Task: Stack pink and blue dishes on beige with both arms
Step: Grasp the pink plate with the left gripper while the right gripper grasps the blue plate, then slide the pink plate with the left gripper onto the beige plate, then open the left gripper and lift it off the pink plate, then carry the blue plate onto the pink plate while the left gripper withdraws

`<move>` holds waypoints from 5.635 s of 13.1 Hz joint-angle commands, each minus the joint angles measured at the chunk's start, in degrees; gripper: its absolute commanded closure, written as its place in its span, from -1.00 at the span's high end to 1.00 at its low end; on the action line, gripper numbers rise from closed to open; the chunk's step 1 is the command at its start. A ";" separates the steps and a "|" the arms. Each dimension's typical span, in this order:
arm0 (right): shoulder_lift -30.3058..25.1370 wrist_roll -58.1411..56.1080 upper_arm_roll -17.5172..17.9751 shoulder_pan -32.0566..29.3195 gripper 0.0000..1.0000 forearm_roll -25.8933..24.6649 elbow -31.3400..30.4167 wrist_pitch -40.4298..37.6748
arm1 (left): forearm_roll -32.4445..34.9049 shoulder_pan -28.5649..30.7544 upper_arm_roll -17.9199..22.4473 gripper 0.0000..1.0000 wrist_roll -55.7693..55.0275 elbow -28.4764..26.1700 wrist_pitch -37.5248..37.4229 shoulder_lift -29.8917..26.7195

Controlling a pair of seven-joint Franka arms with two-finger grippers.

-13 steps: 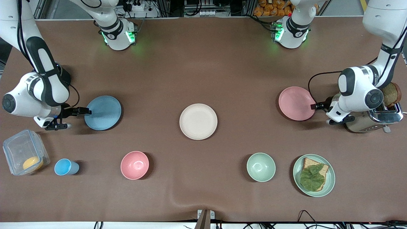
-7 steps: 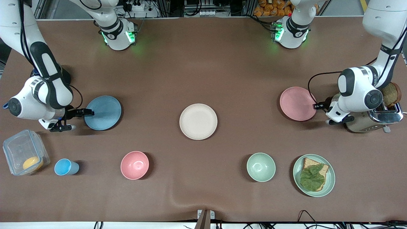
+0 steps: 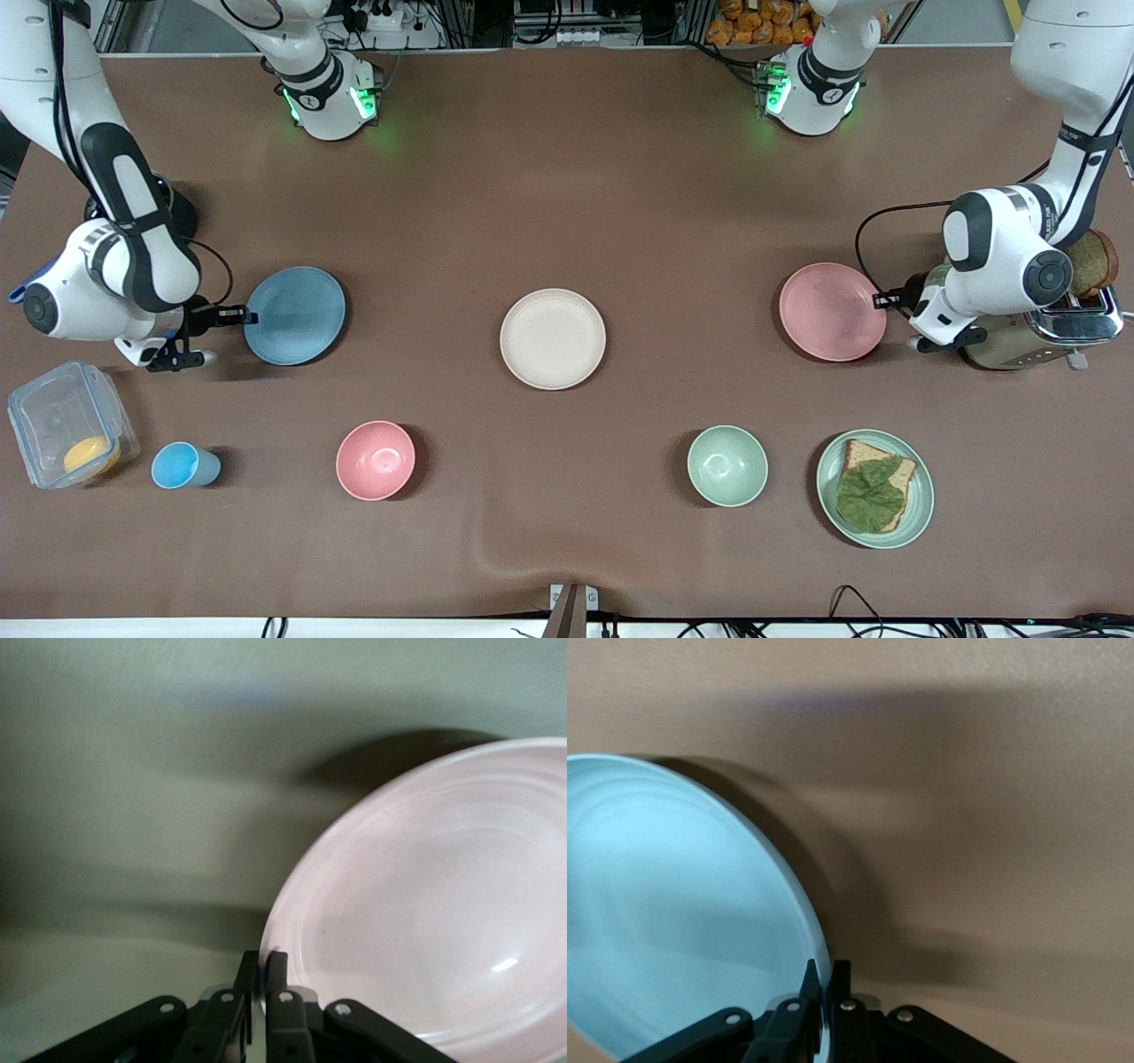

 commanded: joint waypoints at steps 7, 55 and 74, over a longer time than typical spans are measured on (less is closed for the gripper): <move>1.76 0.98 0.18 0.70 -1.00 1.52 6.90 -8.85 | -11.94 -1.72 -5.63 -1.00 -3.96 19.95 -25.96 -3.58; 1.58 11.79 0.18 5.88 -1.00 1.52 19.56 -23.97 | -15.03 -37.67 -10.56 -0.87 -43.90 29.45 4.80 20.32; 2.90 30.85 0.18 17.22 -1.00 8.89 24.65 -27.13 | 1.58 -17.47 -9.77 1.00 -28.89 31.12 -15.67 -7.88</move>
